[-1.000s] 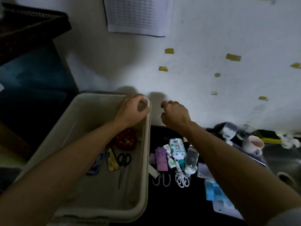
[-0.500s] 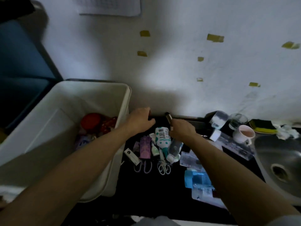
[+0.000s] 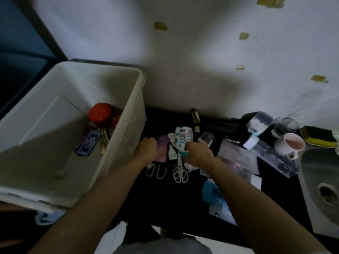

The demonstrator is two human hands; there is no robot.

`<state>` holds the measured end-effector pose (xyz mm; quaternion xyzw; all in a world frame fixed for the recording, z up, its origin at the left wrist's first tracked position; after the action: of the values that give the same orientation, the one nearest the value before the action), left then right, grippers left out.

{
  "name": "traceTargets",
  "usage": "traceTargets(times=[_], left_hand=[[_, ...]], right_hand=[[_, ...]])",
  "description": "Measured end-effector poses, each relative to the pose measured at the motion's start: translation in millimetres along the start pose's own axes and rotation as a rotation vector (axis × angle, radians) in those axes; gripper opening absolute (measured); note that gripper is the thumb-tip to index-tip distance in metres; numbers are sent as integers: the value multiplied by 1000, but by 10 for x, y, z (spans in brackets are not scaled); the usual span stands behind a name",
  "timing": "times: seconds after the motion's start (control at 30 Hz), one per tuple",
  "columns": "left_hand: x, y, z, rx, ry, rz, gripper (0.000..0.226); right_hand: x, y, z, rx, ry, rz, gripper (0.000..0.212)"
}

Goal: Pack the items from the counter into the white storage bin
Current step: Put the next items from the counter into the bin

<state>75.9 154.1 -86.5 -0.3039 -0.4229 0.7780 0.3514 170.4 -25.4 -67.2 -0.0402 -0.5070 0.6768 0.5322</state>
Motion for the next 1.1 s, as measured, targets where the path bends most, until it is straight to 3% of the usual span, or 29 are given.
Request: traceTargets(times=[0.33, 0.5, 0.8, 0.9, 1.1], left_hand=[[71, 284, -333, 35, -141, -11, 51], [87, 311, -438, 82, -230, -109, 78], [34, 343, -549, 201, -351, -79, 119], [9, 355, -550, 206, -401, -69, 126], [107, 398, -606, 233, -327, 63, 128]], right_hand=[[-64, 276, -210, 13, -128, 85, 37], [-21, 327, -273, -27, -110, 155, 42], [25, 400, -307, -79, -82, 221, 38], [24, 402, -311, -86, -86, 213, 38], [24, 398, -296, -90, -74, 197, 35]])
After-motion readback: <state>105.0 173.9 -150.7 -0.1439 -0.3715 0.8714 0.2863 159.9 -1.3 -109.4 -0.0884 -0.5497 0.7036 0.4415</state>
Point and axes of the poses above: each hand's wrist, its own z-axis away from the middle knuckle, its own y-axis out of the palm, x = y × z, the point moved 2 cm from there along -z, towards the middle knuckle, and after that the axes turned 15 degrees about -z, right-handed, at the moved point
